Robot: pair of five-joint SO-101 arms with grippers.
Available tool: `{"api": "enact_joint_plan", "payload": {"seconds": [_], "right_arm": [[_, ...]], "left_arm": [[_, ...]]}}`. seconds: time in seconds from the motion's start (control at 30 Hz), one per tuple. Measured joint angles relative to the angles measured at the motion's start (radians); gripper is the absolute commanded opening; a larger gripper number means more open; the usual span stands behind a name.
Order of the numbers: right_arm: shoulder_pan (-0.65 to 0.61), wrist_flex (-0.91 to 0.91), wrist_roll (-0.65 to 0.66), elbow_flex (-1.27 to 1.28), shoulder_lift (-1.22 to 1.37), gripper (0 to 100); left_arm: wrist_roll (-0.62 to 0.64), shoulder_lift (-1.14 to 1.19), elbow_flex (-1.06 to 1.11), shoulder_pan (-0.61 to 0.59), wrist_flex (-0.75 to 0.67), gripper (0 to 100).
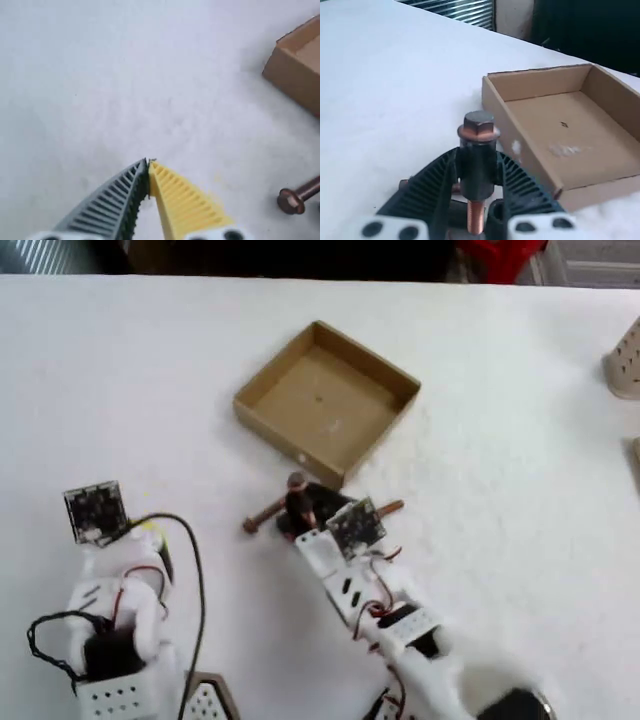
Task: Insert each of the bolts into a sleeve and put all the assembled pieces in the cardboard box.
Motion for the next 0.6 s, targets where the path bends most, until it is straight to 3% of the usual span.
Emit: {"api": "enact_joint_plan", "payload": {"seconds": [0.13,0.37,0.6], "right_arm": [[0.055,0.324,0.000,-0.015,-0.275,1.7],[0.137,1.099,0.000,-0.262,-0.608,1.7],[0.233,1.284,0.000,-0.500,-0.462,1.7]], "left_arm": [[-0.038,0.000,0.054,-0.009,0.000,8],[-0.046,0.000,0.055,-0.009,0.000,9],[-0.049,0.000,0.055,-0.009,0.000,9]]}}
